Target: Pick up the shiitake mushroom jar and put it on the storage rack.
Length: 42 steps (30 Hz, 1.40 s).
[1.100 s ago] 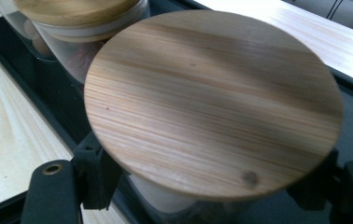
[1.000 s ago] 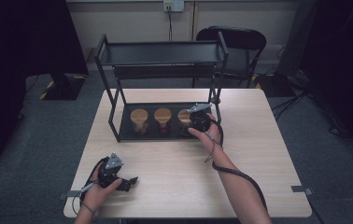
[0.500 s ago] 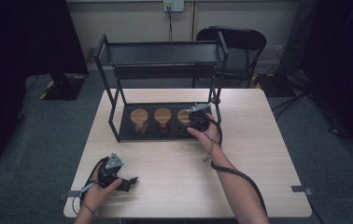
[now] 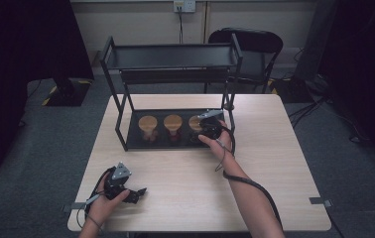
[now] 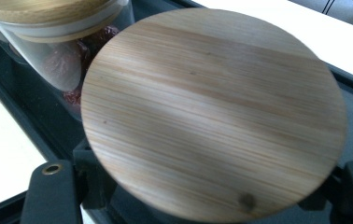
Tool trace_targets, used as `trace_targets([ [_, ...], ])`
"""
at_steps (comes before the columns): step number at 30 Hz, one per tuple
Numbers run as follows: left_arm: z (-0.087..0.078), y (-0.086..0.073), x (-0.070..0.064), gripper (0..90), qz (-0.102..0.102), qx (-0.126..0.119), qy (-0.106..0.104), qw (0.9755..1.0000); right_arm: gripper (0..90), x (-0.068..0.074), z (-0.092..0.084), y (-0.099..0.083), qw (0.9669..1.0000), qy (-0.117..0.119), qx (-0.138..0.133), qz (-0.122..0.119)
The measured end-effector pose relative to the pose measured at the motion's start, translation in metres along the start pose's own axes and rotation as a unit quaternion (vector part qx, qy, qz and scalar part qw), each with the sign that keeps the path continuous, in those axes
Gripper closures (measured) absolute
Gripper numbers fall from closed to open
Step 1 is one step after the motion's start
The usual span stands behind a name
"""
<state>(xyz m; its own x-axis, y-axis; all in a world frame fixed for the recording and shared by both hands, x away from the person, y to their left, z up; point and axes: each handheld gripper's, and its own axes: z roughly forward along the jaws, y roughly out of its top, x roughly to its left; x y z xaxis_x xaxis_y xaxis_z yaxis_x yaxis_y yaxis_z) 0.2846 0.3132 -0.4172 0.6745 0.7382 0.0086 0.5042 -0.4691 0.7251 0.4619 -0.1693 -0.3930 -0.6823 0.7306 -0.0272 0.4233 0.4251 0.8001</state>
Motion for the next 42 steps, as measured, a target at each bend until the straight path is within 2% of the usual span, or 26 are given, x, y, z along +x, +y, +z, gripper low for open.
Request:
trace_targets([
  [7, 0.000, 0.000, 0.000, 0.2, 0.000, 0.000, 0.000, 1.0000, 25.3, 0.002, 0.001, 0.001, 1.0000, -0.006, 0.000, 0.007],
  [32, 0.000, 0.000, 0.000, 0.2, 0.000, 0.000, 0.000, 1.0000, 24.9, 0.003, -0.001, 0.001, 1.0000, -0.007, 0.001, 0.007],
  [36, 0.000, 0.000, 0.000, 0.2, 0.000, 0.000, 0.000, 1.0000, 17.3, 0.001, -0.004, 0.000, 0.9995, 0.000, -0.004, 0.031],
  [39, 0.000, 0.000, 0.000, 0.2, 0.000, 0.000, 0.000, 1.0000, 10.2, -0.003, -0.007, 0.003, 0.9992, 0.008, -0.002, 0.040],
  [42, 0.000, 0.000, 0.000, 0.2, 0.000, 0.000, 0.000, 1.0000, 7.6, -0.004, -0.010, 0.004, 0.9989, 0.006, 0.000, 0.046],
])
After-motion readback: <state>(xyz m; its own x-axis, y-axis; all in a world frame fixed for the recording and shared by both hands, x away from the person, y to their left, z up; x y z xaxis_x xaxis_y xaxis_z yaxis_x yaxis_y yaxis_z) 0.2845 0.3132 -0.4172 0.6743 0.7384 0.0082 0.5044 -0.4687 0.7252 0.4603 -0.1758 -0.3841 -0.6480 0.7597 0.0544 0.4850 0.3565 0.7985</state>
